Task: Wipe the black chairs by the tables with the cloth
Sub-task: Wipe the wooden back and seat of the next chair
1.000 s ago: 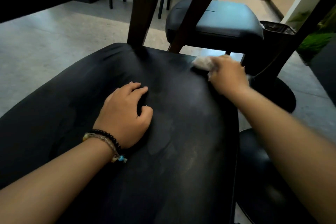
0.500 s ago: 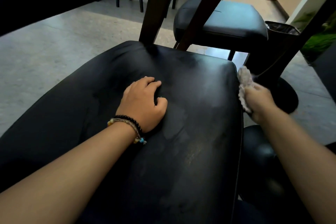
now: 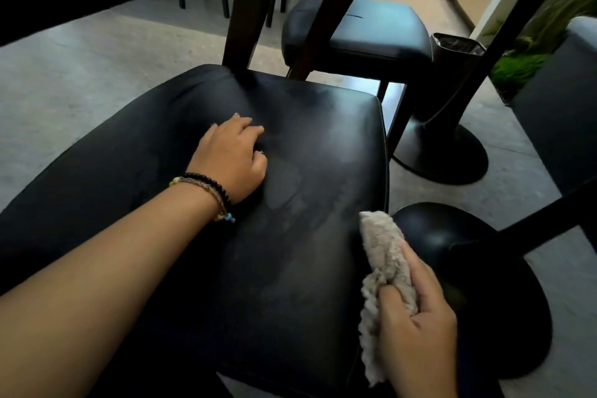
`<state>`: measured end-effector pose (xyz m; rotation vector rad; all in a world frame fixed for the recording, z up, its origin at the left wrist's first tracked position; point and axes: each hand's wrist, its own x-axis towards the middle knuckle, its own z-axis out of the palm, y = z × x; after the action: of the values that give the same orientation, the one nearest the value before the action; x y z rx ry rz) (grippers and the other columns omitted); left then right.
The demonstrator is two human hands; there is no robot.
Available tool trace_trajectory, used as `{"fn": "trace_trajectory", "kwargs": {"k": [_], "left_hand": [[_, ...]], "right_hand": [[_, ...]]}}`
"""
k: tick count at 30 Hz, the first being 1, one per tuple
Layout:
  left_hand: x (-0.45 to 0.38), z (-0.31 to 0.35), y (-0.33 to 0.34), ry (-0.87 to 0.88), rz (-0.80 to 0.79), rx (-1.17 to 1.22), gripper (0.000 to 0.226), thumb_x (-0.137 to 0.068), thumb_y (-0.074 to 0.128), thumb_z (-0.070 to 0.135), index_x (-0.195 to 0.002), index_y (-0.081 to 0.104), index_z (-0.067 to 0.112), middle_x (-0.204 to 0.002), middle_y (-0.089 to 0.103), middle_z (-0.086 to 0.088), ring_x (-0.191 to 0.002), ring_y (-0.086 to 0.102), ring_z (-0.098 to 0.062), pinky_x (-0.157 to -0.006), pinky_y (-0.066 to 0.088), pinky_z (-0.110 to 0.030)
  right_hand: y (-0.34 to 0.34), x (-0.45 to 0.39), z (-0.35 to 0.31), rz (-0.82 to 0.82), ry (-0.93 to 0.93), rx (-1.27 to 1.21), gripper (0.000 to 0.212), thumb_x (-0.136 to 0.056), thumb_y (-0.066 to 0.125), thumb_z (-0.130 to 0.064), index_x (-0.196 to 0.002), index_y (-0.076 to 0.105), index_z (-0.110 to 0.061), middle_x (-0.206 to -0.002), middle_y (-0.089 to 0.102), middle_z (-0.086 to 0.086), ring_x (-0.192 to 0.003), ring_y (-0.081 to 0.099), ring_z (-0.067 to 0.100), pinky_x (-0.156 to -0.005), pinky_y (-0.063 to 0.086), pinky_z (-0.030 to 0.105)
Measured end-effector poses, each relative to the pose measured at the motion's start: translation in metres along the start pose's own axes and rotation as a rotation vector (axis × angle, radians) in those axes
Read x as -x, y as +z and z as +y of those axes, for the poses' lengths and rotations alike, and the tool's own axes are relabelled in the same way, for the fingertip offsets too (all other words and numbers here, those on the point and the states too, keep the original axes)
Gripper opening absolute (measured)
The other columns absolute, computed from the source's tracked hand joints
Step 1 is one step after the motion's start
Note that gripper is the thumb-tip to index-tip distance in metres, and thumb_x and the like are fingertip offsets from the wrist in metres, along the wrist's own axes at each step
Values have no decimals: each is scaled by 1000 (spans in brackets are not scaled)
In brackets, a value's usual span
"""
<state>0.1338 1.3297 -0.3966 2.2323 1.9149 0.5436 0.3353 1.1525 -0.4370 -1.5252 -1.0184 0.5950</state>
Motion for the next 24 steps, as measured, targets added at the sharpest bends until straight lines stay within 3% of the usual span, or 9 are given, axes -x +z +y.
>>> {"fn": "trace_trajectory", "kwargs": {"k": [2, 5, 8, 12, 15, 19, 21, 24], "left_hand": [[9, 2, -10, -26, -50, 34, 54, -94, 50, 29, -144, 40, 14, -152, 34, -7, -144, 24, -21, -117, 19, -36], [37, 3, -17, -18, -99, 45, 57, -94, 51, 34, -146, 36, 17, -155, 30, -5, -147, 17, -20, -119, 16, -36], [72, -3, -20, -17, -94, 18, 56, -95, 48, 36, -147, 35, 19, -157, 27, -2, -148, 11, -17, -120, 14, -41], [106, -13, -13, -37, -38, 49, 49, -98, 46, 32, -144, 42, 17, -155, 32, -2, -147, 15, -16, -121, 9, -39], [116, -14, -7, -32, 168, 148, 38, -95, 51, 20, -131, 58, 9, -143, 49, -8, -140, 35, -20, -118, 22, -37], [128, -17, -9, -131, 409, 237, 32, -91, 55, 8, -121, 65, 6, -132, 59, -9, -131, 47, -20, -110, 30, -28], [134, -23, -15, -212, 412, 298, 30, -93, 55, 8, -121, 65, 9, -131, 60, -6, -131, 47, -16, -109, 30, -24], [142, -35, -38, -280, 247, 349, 28, -97, 52, 20, -119, 67, 15, -127, 63, -1, -126, 50, -11, -102, 31, -16]], "right_hand": [[3, -4, -8, -45, -214, 77, 52, -76, 55, -9, -126, 65, -21, -129, 62, -11, -123, 53, -1, -102, 38, 12], [13, -45, -16, -182, -395, 264, 50, -79, 54, 0, -128, 61, -6, -131, 59, 0, -127, 51, 13, -110, 32, 21], [29, -83, -25, -251, -387, 440, 47, -86, 58, 1, -131, 60, -10, -127, 61, 5, -121, 52, 23, -105, 32, 19], [32, -69, -32, -348, -534, 562, 37, -82, 64, -12, -119, 68, -12, -113, 67, 7, -110, 60, 28, -98, 39, 32], [24, -28, -36, -506, -778, 518, 34, -83, 59, -16, -114, 70, -7, -111, 68, 8, -104, 63, 29, -92, 47, 35], [24, -17, -39, -585, -920, 492, 34, -80, 67, -2, -114, 70, -1, -109, 69, 10, -102, 65, 31, -98, 49, 41], [28, -18, -42, -616, -959, 484, 37, -77, 71, 2, -114, 70, -1, -109, 69, 11, -102, 66, 31, -103, 46, 40], [40, -7, -47, -718, -1085, 476, 37, -77, 72, -2, -114, 70, -2, -110, 69, 12, -102, 65, 33, -102, 46, 43]]}}
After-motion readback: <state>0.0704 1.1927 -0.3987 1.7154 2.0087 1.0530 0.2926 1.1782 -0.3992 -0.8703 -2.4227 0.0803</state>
